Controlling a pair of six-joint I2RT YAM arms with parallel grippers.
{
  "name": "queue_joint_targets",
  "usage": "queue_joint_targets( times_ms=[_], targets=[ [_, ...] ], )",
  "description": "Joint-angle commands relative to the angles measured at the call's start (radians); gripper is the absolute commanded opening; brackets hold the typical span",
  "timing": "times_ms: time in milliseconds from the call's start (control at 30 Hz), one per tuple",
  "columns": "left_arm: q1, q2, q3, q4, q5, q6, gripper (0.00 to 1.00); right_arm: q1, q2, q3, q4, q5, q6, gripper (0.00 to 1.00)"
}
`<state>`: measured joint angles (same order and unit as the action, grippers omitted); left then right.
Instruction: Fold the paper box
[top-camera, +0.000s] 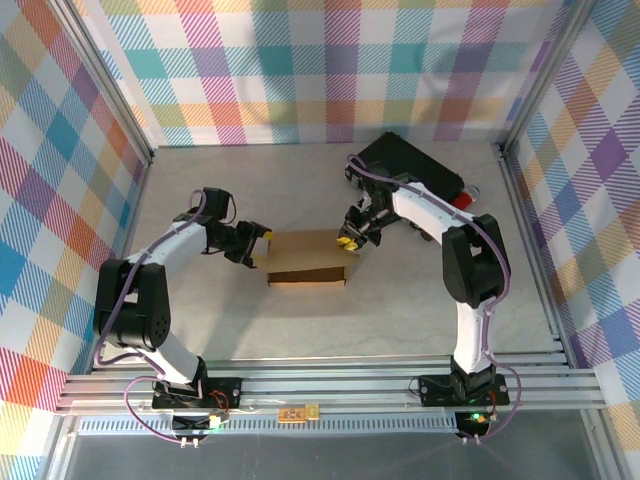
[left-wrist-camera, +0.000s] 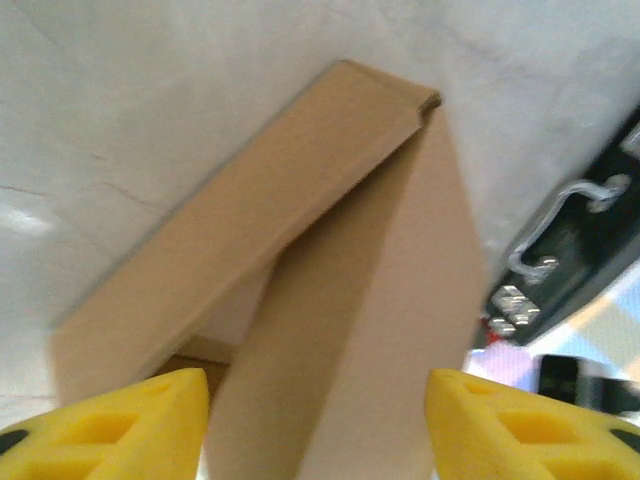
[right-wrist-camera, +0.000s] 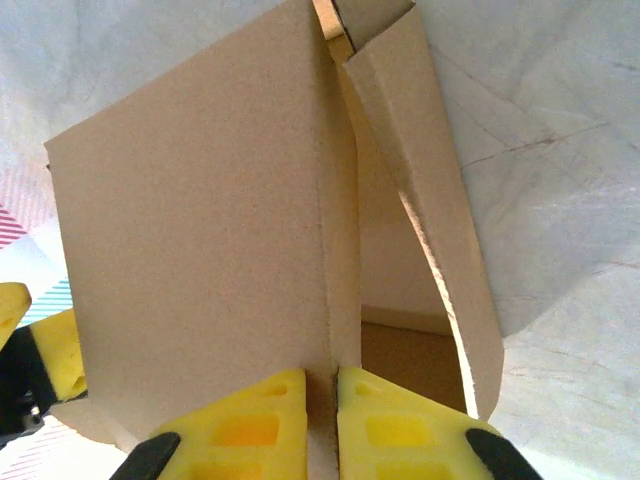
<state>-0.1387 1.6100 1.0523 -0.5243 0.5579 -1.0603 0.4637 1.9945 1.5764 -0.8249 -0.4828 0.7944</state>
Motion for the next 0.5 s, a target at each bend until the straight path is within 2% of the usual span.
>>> queue_joint_targets(
  times_ms=[0,200,367,467],
  targets=[
    [0.004,-0.05,0.071,-0.263,-0.108,0.187,0.62,0.02,-0.026,-0.012,-0.048,0.081,-0.046,0.13],
    [0.008,-0.161,0.101,-0.414,-0.239,0.282,0.67,0.039,-0.022,-0.011,-0.078,0.135,-0.079,0.14],
    [0.004,-0.209,0.117,-0.448,-0.15,0.292,0.61,0.047,-0.013,-0.013,-0.096,0.157,-0.102,0.14],
    [-0.039,-0.215,0.117,-0.42,-0.103,0.245,0.58,0.05,-0.01,-0.02,-0.097,0.164,-0.111,0.14]
  ],
)
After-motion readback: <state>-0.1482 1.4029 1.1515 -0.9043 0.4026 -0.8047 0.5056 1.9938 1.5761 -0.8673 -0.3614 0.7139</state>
